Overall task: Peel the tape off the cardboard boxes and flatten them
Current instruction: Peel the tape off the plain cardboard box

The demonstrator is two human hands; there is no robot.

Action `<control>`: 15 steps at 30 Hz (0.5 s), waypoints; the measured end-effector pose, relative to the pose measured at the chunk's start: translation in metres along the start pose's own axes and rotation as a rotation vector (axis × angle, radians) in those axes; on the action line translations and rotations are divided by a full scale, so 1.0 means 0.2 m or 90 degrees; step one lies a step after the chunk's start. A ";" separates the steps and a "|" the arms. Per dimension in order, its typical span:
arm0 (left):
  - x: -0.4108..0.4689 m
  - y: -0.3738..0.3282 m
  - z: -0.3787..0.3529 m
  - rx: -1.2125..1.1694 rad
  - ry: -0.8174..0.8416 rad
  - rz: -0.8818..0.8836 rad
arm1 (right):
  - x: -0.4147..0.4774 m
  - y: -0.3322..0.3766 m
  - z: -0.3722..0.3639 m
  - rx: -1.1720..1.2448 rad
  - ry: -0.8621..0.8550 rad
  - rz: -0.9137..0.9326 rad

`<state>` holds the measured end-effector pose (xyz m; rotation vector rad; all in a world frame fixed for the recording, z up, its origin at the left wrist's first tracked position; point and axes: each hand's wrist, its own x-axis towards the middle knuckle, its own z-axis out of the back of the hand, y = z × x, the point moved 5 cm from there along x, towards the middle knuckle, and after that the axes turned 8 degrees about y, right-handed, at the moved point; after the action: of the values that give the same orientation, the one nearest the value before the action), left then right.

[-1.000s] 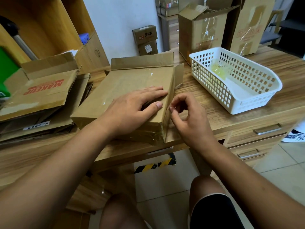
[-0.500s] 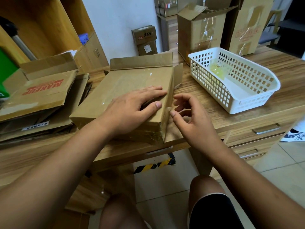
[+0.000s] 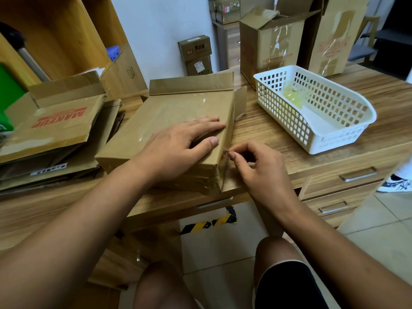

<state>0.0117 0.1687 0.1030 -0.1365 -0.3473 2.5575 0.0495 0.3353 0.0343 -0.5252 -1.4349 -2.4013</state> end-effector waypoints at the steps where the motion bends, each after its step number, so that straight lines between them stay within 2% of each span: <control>1: 0.00 0.00 0.00 -0.001 0.001 0.000 | 0.00 0.00 0.00 0.001 0.001 -0.002; 11: 0.00 0.01 0.00 0.002 -0.001 -0.003 | -0.05 -0.03 0.01 0.113 0.049 -0.092; 15: 0.00 0.01 0.00 0.007 -0.005 -0.006 | -0.03 -0.03 0.02 0.102 0.083 -0.107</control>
<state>0.0101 0.1674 0.1026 -0.1194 -0.3354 2.5511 0.0530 0.3417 0.0281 -0.2134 -1.6524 -2.3681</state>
